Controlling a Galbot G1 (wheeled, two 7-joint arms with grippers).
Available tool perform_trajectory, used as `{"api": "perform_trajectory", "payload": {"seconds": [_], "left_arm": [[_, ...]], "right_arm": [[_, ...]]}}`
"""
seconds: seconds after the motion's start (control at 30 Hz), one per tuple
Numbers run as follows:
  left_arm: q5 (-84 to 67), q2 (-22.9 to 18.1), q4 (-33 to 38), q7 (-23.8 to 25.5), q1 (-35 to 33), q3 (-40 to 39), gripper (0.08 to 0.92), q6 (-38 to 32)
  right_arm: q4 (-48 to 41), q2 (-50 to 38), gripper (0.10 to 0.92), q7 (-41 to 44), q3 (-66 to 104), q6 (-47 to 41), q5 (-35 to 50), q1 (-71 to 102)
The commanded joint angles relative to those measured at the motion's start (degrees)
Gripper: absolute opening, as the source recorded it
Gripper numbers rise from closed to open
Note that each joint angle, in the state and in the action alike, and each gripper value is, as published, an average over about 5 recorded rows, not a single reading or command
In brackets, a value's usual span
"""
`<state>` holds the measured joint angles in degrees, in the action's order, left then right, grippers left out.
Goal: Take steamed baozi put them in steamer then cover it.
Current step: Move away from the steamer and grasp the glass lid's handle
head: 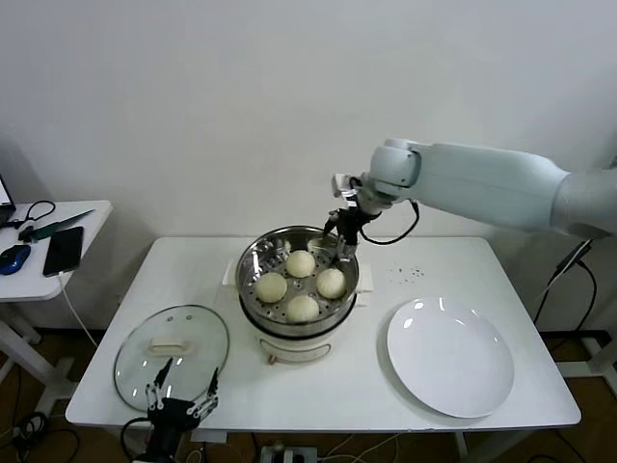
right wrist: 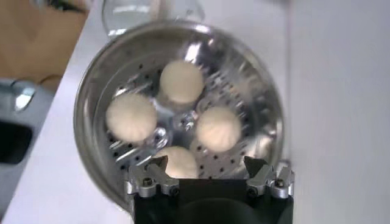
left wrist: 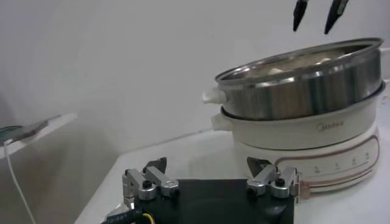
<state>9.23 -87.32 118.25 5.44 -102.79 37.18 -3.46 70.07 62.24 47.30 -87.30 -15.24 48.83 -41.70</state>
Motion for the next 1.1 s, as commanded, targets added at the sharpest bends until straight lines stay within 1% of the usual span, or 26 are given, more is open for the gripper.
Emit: {"api": "perform_trajectory", "payload": {"seconds": [0.03, 0.17, 0.33, 0.5, 0.67, 0.8, 0.9, 1.0, 1.1], "left_arm": [[1.06, -0.27, 1.71, -0.23, -0.15, 1.01, 0.823, -0.09], [2.8, -0.33, 2.91, -0.52, -0.2, 1.91, 0.823, -0.04], [7.01, -0.83, 4.78, -1.64, -0.56, 2.56, 0.823, 0.69], [12.37, -1.26, 6.32, -2.76, -0.72, 2.77, 0.823, 1.19], [21.1, -1.29, 8.05, -3.63, -0.07, 3.19, 0.823, 1.81], [33.31, -0.55, 8.09, -5.01, 1.9, 3.85, 0.823, 2.17], [46.61, 0.66, 7.56, -5.73, 3.86, 4.63, 0.823, 2.27], [60.24, 2.07, 6.18, -5.05, 5.81, 5.12, 0.823, 2.56], [70.06, 3.5, 4.2, -3.74, 7.05, 4.44, 0.823, 2.7]], "right_arm": [[13.73, -21.55, 0.823, -27.13, 15.34, 18.07, 3.79, 13.97], [17.32, -26.58, 0.823, -34.03, 29.48, 21.89, 2.13, 28.82], [20.76, -27.38, 0.823, -39.16, 49.57, 23.03, -0.14, 47.01], [23.15, -26.53, 0.823, -41.13, 64.34, 23.48, -3.02, 61.26], [25.52, -24.12, 0.823, -41.61, 81.79, 21.3, -7.06, 76.22], [28.03, -21.78, 0.823, -41.45, 93.79, 18.3, -11.29, 88.34], [30.0, -19.34, 0.823, -40.94, 101.95, 15.92, -13.02, 96.14], [31.08, -16.58, 0.823, -40.31, 108.13, 14.96, -14.35, 101.84], [32.22, -14.23, 0.823, -39.66, 112.56, 14.6, -15.2, 106.19]]}}
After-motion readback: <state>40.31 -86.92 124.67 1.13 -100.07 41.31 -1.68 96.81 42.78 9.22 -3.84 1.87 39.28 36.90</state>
